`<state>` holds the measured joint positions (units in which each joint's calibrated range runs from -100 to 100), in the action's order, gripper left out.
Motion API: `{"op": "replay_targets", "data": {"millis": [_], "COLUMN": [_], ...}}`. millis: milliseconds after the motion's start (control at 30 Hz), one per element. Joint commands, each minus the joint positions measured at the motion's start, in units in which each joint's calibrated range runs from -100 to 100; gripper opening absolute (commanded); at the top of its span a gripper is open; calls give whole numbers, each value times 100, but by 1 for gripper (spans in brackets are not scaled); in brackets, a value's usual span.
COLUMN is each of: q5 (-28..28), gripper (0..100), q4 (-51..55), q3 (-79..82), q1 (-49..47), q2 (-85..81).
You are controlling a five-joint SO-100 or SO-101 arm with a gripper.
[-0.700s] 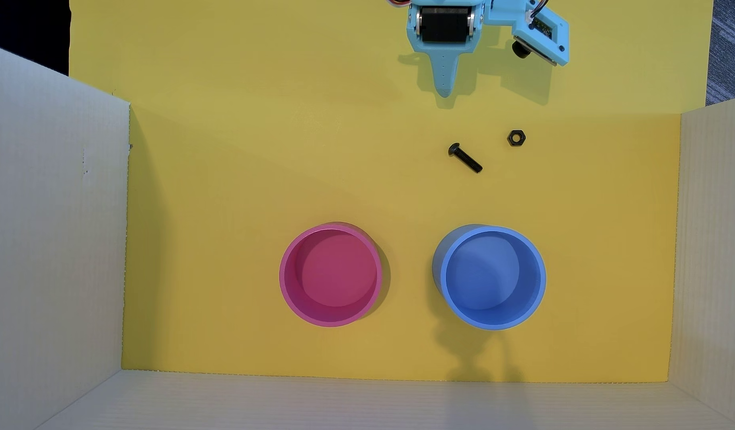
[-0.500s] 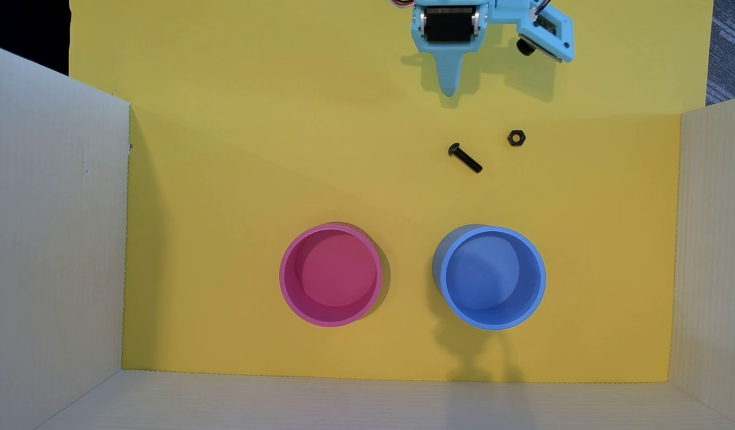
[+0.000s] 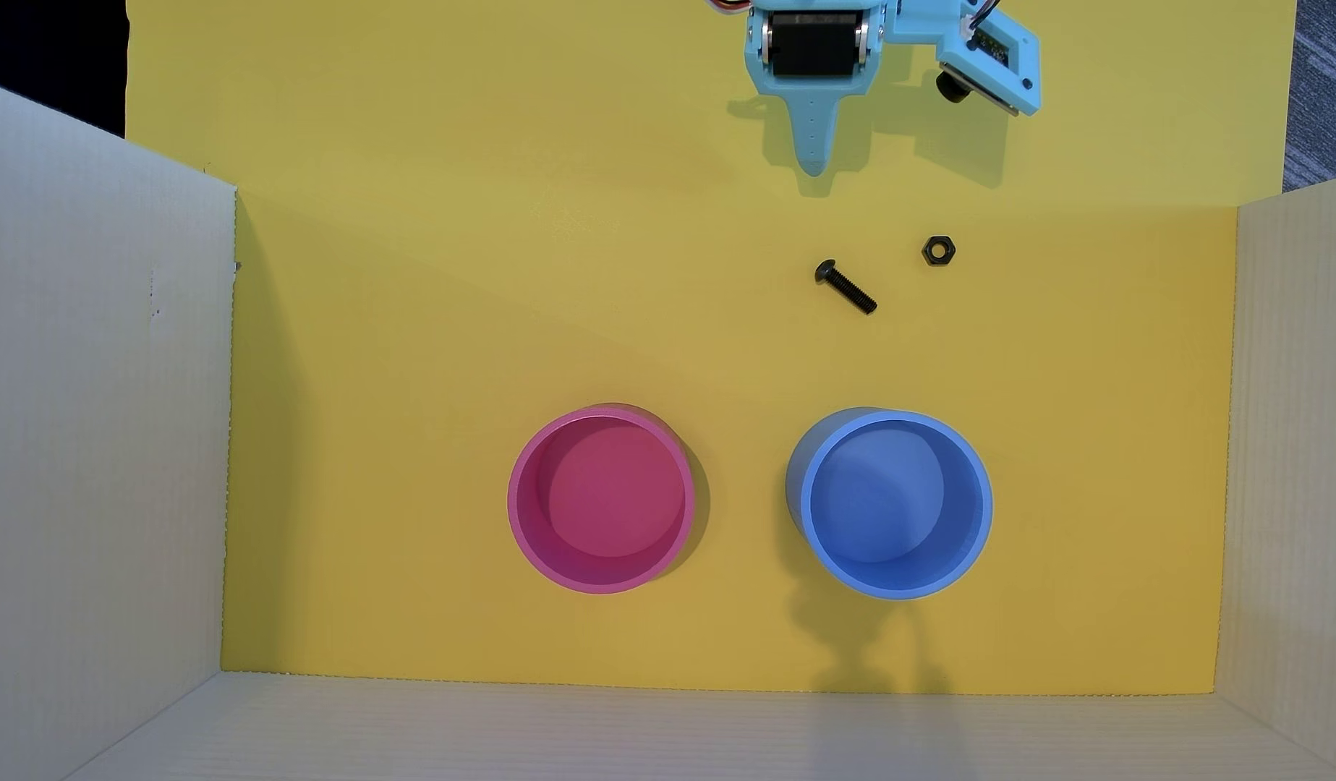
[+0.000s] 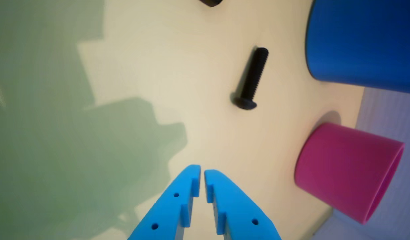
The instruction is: Pick up the bolt and place it in the pink box
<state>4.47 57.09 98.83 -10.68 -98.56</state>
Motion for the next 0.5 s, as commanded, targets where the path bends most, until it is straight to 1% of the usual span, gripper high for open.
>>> {"op": "replay_targets", "data": {"millis": [0, 333, 467], "q5": [19, 25, 30], "gripper": [1, 1, 1], "q4": [-50, -50, -50], "q3": [-100, -100, -127], "q1": [-21, -6, 362], "q2": [-26, -26, -26]}}
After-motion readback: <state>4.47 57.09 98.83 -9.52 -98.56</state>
